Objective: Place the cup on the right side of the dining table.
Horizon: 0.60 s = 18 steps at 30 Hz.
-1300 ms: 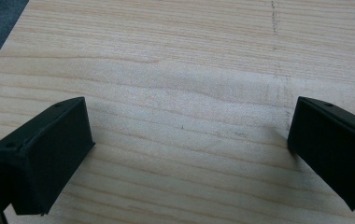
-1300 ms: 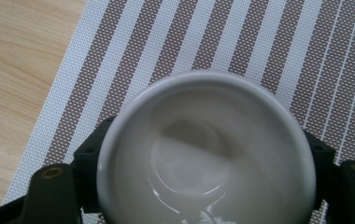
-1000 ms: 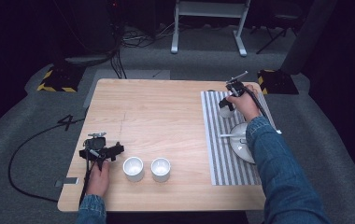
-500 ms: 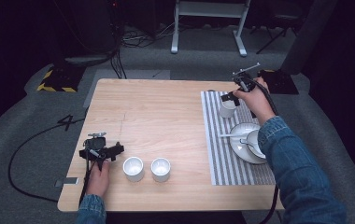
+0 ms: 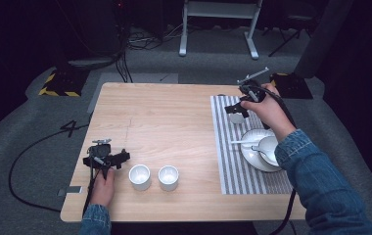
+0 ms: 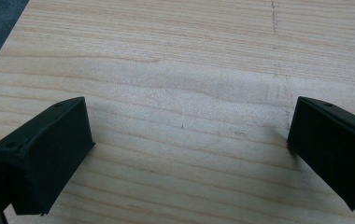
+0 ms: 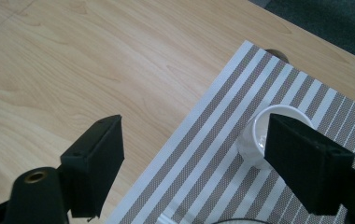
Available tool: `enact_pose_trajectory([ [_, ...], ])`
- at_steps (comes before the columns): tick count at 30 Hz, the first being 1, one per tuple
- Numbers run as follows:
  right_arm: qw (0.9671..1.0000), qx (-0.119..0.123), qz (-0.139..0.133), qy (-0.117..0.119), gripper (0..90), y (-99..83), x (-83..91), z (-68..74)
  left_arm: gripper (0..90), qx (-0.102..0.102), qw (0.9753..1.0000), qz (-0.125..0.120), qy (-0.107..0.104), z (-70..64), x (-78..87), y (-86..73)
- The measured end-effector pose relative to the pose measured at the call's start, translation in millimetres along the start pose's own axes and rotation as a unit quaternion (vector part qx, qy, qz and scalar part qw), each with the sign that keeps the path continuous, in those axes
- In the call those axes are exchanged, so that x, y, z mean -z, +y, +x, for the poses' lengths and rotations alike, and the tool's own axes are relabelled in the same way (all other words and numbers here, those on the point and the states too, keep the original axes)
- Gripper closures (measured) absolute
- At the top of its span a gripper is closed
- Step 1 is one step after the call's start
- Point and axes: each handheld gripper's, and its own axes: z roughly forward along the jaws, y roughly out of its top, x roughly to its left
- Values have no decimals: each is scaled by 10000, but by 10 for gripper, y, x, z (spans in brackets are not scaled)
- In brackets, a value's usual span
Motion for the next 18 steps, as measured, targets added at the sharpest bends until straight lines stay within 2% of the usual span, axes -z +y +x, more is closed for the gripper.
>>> enact_pose_trajectory([
  [6, 9996, 287, -38, -18, 201, -74, 180, 132, 2, 2, 10000, -1, 1, 0, 0, 0],
  [10, 9988, 475, -103, 58, 199, -155, 287, 222, 2, 9, 10000, 1, 10, -2, 1, -2],
  [18, 9976, 645, -226, 94, 193, -344, 455, 325, 2, 11, 10000, -1, 8, -3, 1, -2],
])
